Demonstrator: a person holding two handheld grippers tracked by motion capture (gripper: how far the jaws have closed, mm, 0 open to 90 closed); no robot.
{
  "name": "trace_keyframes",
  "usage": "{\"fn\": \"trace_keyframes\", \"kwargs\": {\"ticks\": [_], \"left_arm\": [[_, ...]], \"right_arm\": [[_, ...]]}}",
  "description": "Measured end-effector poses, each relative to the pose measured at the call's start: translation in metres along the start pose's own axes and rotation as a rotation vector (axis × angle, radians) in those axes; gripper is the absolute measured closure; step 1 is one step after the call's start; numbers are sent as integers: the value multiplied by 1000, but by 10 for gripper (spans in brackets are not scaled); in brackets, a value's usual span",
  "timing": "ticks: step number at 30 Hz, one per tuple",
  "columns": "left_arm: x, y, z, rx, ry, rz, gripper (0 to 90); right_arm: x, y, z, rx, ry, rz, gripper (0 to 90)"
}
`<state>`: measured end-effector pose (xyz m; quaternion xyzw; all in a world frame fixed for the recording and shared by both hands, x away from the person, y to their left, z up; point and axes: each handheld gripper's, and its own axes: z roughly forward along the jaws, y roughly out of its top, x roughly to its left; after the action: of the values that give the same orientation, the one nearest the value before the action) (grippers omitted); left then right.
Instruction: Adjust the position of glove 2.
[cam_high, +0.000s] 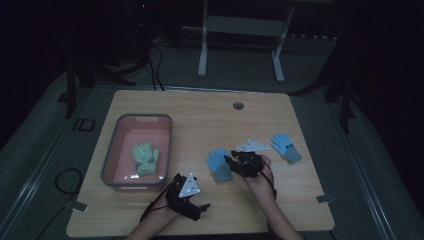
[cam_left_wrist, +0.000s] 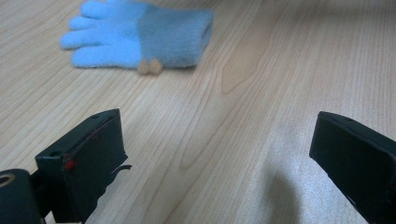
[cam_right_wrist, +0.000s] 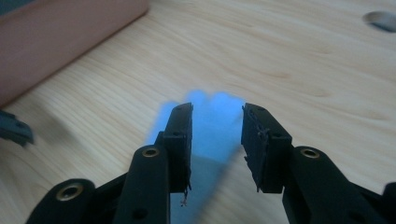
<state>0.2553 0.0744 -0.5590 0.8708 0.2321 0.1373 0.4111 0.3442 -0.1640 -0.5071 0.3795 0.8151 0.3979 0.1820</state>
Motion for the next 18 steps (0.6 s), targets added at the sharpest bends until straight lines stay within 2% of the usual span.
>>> {"fn": "trace_keyframes", "kwargs": {"ticks": [2,3,5,6,7,8,11,12,13,14,18], "left_arm": [[0,0,0,4,1,6,36],[0,0,0,2,1,6,36],[0,0,0,-3,-1,2,36],[0,0,0,-3,-1,2,36],[0,0,-1,-1,-1,1,36],[1,0,-1,-1,-3,-4,36],[1,0,-1,-5,2,-6,36],[1,0,-1,-5,2,-6,36],[1,0,-1,2,7,-1,36],[1,0,-1,3,8,-1,36],[1,-1,0,11,11,0,36]], "right_arm": [[-13,-2,-8,-10,19,-15,644],[-19,-4,-13,-7,3,-26,647],[-34,-8,-20,-6,7,-46,646],[-34,-8,-20,-6,7,-46,646],[-42,-10,-24,-10,-8,-55,648],[-59,-16,-32,-1,-23,-61,655],[-83,-28,-43,-6,-49,-60,655],[-83,-28,-43,-6,-49,-60,655],[-91,-32,-47,-8,-59,-52,655],[-107,-39,-54,-6,-66,-31,655],[-135,-50,-65,-7,-103,5,655]]}}
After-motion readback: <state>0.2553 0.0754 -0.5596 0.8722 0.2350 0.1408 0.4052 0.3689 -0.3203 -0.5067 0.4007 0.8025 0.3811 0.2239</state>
